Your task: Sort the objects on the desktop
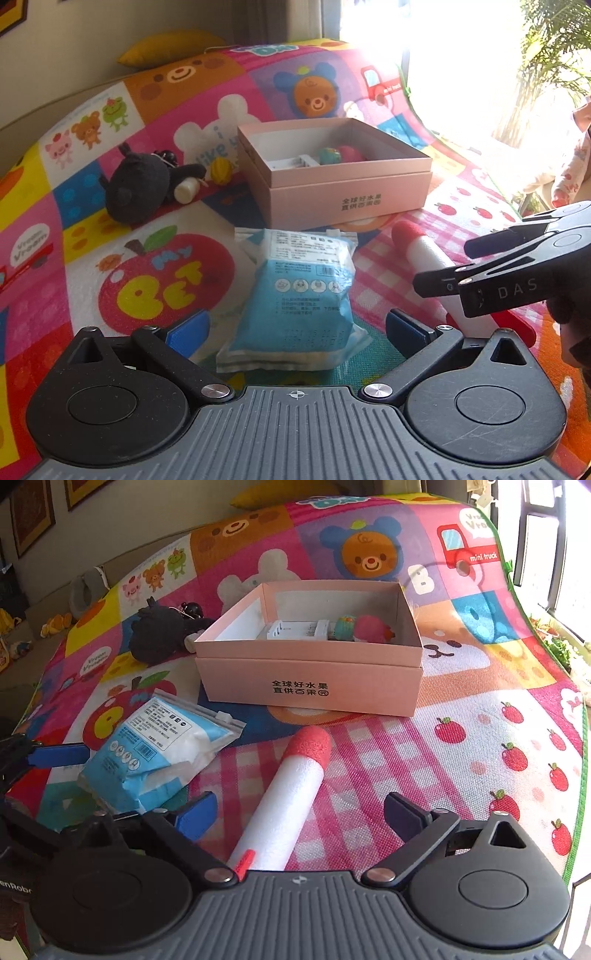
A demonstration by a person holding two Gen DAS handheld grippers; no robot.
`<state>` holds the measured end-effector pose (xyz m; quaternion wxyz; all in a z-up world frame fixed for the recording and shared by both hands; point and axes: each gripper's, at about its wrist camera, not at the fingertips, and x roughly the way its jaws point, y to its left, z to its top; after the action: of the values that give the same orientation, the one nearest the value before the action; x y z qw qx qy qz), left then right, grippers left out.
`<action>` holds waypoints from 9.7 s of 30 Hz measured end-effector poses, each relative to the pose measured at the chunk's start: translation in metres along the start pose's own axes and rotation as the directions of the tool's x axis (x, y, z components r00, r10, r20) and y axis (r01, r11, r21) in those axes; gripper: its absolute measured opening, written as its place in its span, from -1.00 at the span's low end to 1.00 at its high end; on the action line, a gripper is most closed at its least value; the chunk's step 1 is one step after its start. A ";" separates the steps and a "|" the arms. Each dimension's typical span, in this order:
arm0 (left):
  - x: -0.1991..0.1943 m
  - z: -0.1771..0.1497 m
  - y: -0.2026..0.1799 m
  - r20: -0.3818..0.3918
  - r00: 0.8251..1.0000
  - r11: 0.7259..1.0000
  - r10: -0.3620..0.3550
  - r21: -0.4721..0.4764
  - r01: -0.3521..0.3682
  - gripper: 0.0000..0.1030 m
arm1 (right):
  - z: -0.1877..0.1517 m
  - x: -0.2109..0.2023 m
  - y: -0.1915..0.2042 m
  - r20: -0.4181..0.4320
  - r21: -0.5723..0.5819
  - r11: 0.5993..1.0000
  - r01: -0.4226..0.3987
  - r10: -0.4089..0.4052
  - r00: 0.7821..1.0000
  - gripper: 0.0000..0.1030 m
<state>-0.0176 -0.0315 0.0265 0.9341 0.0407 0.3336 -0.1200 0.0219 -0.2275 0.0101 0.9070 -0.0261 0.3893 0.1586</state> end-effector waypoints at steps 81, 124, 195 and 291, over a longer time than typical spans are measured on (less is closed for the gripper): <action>0.050 0.013 0.150 0.137 0.984 0.948 0.115 -0.310 -0.067 1.00 | 0.168 0.099 -0.047 -0.123 0.095 0.958 0.269 -0.257 0.958 -0.65; 0.030 0.004 0.141 0.143 0.990 0.968 0.006 -0.249 0.030 1.00 | 0.254 0.214 0.123 -0.249 -0.235 0.967 0.096 -0.155 0.956 -0.34; 0.042 0.014 0.029 0.076 0.952 0.946 0.297 0.114 -0.304 0.51 | -0.025 -0.004 -0.019 0.200 0.121 0.992 0.018 -0.042 0.979 0.89; -0.020 0.020 0.090 0.099 0.980 0.967 0.174 -0.204 -0.151 1.00 | 0.007 0.003 0.063 0.062 -0.037 0.884 -0.465 0.467 0.882 0.75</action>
<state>0.0024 0.0563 0.0541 0.9581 -0.0312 0.2844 -0.0115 0.0093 -0.1657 0.0175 0.8549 0.0640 0.3508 0.3769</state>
